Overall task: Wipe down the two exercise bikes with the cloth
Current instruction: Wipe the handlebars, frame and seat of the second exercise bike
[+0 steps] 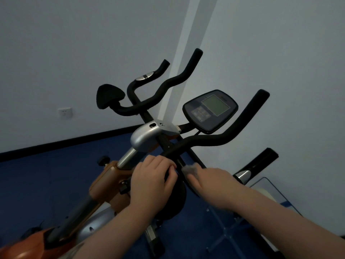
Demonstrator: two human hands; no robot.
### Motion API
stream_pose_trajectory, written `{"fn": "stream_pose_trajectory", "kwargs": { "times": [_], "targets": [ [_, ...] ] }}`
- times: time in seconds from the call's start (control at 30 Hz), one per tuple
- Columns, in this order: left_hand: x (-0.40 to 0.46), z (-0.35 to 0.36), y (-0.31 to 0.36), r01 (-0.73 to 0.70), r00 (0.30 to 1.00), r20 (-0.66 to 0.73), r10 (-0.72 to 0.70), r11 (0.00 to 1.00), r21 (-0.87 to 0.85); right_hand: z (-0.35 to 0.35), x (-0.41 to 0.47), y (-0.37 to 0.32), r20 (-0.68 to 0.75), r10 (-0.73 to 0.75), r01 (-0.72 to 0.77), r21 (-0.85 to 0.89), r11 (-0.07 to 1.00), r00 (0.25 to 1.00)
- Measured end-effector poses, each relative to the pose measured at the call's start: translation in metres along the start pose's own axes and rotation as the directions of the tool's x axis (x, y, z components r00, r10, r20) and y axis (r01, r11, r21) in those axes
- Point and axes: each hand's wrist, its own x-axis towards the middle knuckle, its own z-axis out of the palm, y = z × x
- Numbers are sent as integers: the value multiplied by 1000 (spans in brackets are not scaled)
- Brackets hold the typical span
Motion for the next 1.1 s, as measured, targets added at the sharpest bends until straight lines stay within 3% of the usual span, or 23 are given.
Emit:
{"fn": "stream_pose_trajectory", "kwargs": {
  "times": [0.13, 0.4, 0.53, 0.73, 0.83, 0.97, 1.1],
  "targets": [
    [3, 1, -1, 11, 1000, -10, -11, 1000, -2, 0, -8, 3, 42, -11, 13, -41, 999, 999],
    [1, 2, 0, 0, 1000, -17, 0, 1000, 6, -2, 21, -6, -55, 46, -30, 258, 966, 997],
    [3, 2, -2, -10, 999, -35, 10, 1000, 3, 3, -4, 4, 59, 54, -64, 190, 980, 997],
    [3, 0, 1, -25, 1000, -16, 25, 999, 33, -3, 42, -24, -75, 150, -111, 374, 921, 986],
    [2, -5, 4, -49, 999, 20, 47, 994, 94, 0, 19, -17, -81, 56, -30, 296, 955, 995],
    [5, -3, 12, -220, 974, 90, 207, 961, 166, 7, -34, 10, -128, -117, 113, -40, 993, 985],
    [11, -2, 10, -204, 978, 77, 196, 972, 114, 10, -28, 2, -249, -119, 104, -74, 992, 961]
  ]
}}
